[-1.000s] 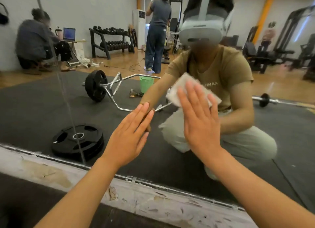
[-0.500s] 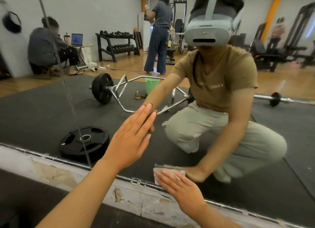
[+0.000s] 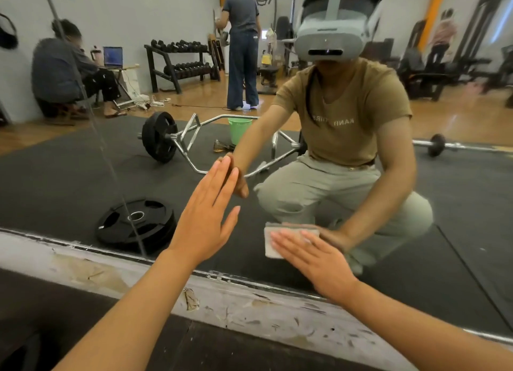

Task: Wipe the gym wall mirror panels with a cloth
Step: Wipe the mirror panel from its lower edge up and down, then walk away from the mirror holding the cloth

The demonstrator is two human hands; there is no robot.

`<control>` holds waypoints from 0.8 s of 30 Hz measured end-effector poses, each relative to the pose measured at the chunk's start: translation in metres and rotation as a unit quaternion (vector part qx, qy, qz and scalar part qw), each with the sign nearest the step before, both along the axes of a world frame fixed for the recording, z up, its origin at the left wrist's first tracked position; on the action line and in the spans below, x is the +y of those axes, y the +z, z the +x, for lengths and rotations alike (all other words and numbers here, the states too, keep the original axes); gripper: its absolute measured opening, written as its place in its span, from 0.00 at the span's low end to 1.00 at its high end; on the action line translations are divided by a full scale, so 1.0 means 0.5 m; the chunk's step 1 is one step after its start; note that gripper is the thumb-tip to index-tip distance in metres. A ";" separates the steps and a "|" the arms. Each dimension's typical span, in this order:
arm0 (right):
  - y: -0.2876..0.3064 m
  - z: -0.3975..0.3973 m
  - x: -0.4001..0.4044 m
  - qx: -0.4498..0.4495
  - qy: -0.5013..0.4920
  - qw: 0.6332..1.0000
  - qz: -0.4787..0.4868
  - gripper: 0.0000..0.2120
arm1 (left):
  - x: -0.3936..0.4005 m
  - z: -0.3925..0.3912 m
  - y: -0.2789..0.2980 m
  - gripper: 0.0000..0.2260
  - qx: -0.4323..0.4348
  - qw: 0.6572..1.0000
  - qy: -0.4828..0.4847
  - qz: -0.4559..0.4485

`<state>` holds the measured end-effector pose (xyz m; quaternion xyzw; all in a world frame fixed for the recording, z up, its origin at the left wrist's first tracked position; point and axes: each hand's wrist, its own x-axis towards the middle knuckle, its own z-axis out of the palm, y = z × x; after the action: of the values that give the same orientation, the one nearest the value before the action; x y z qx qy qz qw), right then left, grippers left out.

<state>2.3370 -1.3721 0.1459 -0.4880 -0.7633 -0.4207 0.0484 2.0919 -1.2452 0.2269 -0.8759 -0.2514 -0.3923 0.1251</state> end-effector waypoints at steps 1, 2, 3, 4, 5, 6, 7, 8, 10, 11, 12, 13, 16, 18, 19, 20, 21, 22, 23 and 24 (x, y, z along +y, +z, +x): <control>0.032 0.006 -0.010 0.032 0.002 0.999 0.011 0.37 | -0.005 0.001 0.001 0.30 0.000 1.000 0.003 -0.008; 0.062 0.014 -0.021 0.057 0.002 0.998 0.020 0.36 | -0.010 0.002 0.003 0.30 0.000 1.000 0.006 -0.015; 0.088 0.021 -0.030 0.078 0.000 0.997 0.027 0.35 | -0.014 0.003 0.004 0.30 0.000 1.000 0.008 -0.022; 0.109 0.026 -0.039 0.098 -0.004 0.995 0.034 0.33 | -0.019 0.004 0.005 0.30 0.001 0.999 0.011 -0.030; 0.128 0.032 -0.047 0.118 -0.008 0.992 0.040 0.32 | -0.023 0.005 0.007 0.31 0.001 0.999 0.014 -0.039; 0.144 0.035 -0.055 0.136 -0.008 0.990 0.046 0.30 | -0.028 0.007 0.008 0.31 0.000 0.999 0.017 -0.048; 0.159 0.037 -0.061 0.151 -0.003 0.987 0.050 0.28 | -0.032 0.008 0.009 0.31 -0.001 0.998 0.020 -0.057; 0.171 0.039 -0.067 0.162 0.005 0.985 0.054 0.26 | -0.037 0.009 0.010 0.31 -0.001 0.998 0.024 -0.064; 0.189 0.038 -0.076 0.190 0.022 0.979 0.065 0.26 | -0.045 0.011 0.014 0.31 0.002 0.996 0.034 -0.077; 0.196 0.037 -0.079 0.207 0.030 0.975 0.073 0.26 | -0.050 0.011 0.017 0.30 0.003 0.996 0.038 -0.082; 0.202 0.036 -0.081 0.226 0.038 0.970 0.081 0.25 | -0.055 0.010 0.021 0.30 0.004 0.995 0.042 -0.088; 0.207 0.033 -0.082 0.244 0.045 0.965 0.089 0.24 | -0.060 0.009 0.025 0.30 0.005 0.995 0.045 -0.093; 0.225 0.023 -0.088 0.297 0.060 0.949 0.087 0.22 | -0.083 0.001 0.040 0.29 0.011 0.991 0.050 -0.122; 0.240 0.015 -0.096 0.329 0.057 0.941 0.064 0.21 | -0.105 -0.007 0.052 0.29 0.018 0.986 0.055 -0.156; 0.249 0.012 -0.102 0.343 0.053 0.937 0.049 0.21 | -0.118 -0.012 0.059 0.29 0.024 0.983 0.057 -0.173; 0.261 0.008 -0.110 0.357 0.049 0.932 0.033 0.21 | -0.133 -0.016 0.070 0.29 0.035 0.979 0.060 -0.190; 0.273 0.004 -0.118 0.370 0.046 0.928 0.018 0.21 | -0.149 -0.020 0.084 0.28 0.047 0.976 0.062 -0.204; 0.287 0.001 -0.127 0.382 0.045 0.923 0.002 0.21 | -0.164 -0.024 0.101 0.28 0.058 0.973 0.063 -0.215; 0.302 -0.002 -0.136 0.394 0.043 0.918 -0.019 0.21 | -0.179 -0.028 0.120 0.28 0.067 0.970 0.063 -0.226; 0.320 -0.006 -0.146 0.407 0.037 0.912 -0.042 0.20 | -0.195 -0.031 0.142 0.28 0.075 0.966 0.063 -0.238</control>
<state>2.3342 -1.4450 0.3057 -0.5899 -0.7119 -0.1512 0.3499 2.0766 -1.3427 0.2978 -0.8896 -0.3825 -0.2458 -0.0442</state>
